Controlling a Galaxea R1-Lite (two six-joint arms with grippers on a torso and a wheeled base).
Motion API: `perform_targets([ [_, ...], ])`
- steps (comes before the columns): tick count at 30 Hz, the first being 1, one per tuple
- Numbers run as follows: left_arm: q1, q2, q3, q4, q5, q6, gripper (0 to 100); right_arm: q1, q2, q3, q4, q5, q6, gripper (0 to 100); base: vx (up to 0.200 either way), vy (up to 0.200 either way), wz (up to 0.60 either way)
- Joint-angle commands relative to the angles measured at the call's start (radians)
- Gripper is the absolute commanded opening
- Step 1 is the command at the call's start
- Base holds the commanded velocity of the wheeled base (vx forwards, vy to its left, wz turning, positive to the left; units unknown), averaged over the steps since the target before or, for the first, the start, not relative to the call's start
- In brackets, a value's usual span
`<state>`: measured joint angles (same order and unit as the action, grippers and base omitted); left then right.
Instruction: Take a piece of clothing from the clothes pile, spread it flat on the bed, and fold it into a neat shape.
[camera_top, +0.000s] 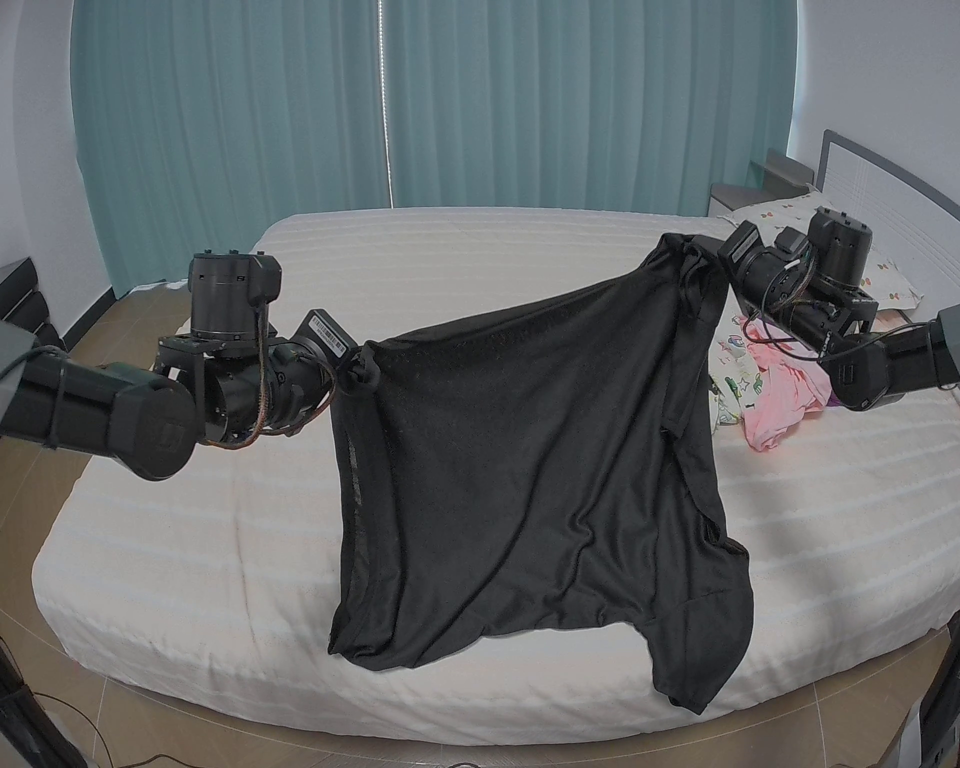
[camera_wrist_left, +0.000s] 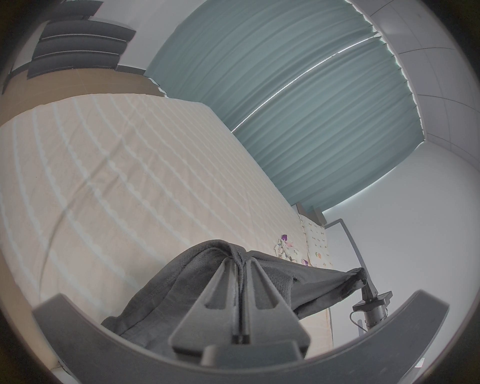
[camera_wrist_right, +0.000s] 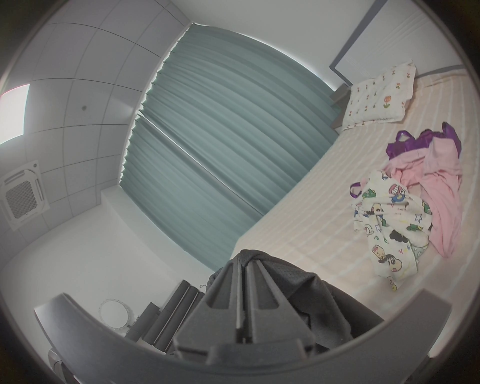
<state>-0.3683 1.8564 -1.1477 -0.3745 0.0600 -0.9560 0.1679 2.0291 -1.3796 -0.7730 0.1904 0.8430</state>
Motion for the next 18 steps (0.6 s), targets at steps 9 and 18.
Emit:
perform_targets([
  [9,0.035,0.291,-0.181,0.000,-0.002,-0.003,0,-0.010,0.247,-0.035,-0.035,-0.097,-0.005,0,0.000,0.000,0.00],
  [18,0.066,0.419,-0.299,-0.004,0.044,-0.044,100,-0.018,0.359,-0.093,0.014,-0.167,-0.114,100,0.000,0.000,0.00],
])
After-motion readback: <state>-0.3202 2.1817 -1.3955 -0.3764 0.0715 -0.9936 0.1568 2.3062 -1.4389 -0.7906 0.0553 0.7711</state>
